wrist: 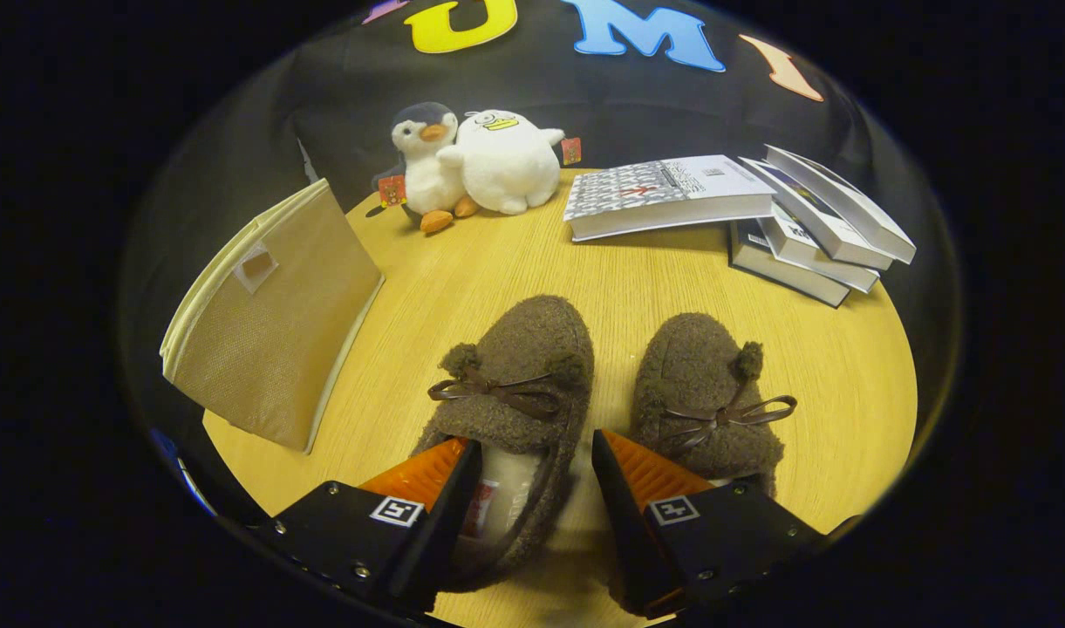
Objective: Open the storage box then place both shoes into the box .Put the left shoe in first, then the right shoe, with the right side of both shoes facing outward in a uniform manner.
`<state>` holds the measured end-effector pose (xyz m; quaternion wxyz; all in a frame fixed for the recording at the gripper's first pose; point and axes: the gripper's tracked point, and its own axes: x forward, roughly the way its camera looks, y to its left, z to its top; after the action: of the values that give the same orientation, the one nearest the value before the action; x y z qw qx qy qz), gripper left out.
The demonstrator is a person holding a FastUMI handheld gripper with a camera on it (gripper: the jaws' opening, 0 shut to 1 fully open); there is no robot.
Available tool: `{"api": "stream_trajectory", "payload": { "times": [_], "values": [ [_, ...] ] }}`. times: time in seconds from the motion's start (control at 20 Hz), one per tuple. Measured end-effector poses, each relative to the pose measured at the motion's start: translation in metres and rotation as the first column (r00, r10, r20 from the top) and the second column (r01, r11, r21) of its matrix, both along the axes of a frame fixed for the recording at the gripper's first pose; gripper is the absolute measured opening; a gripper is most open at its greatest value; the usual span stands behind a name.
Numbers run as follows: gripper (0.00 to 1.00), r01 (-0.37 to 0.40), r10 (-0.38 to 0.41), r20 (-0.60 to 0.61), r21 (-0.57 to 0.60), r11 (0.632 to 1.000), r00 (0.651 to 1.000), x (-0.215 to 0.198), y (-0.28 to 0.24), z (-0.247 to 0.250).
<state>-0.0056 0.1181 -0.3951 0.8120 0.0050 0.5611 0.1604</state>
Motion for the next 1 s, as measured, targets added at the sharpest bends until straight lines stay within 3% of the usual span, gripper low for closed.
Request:
{"api": "stream_trajectory", "payload": {
  "times": [0.1,0.3,0.4,0.55,0.6,1.0],
  "values": [
    [0.45,0.024,-0.023,-0.053,0.009,1.000,0.998,-0.005,-0.001,-0.009],
    [0.42,0.060,-0.059,-0.080,0.019,0.998,0.995,-0.001,-0.003,-0.008],
    [0.07,0.105,-0.102,-0.096,0.026,0.994,0.990,-0.003,-0.001,-0.012],
    [0.08,0.124,-0.120,-0.104,0.033,0.992,0.987,-0.001,0.000,-0.011],
    [0.00,0.129,-0.125,-0.115,0.031,0.991,0.985,-0.003,-0.002,-0.011],
    [0.00,0.244,-0.222,-0.178,0.115,0.963,0.959,0.004,0.008,0.010]
  ]
}}
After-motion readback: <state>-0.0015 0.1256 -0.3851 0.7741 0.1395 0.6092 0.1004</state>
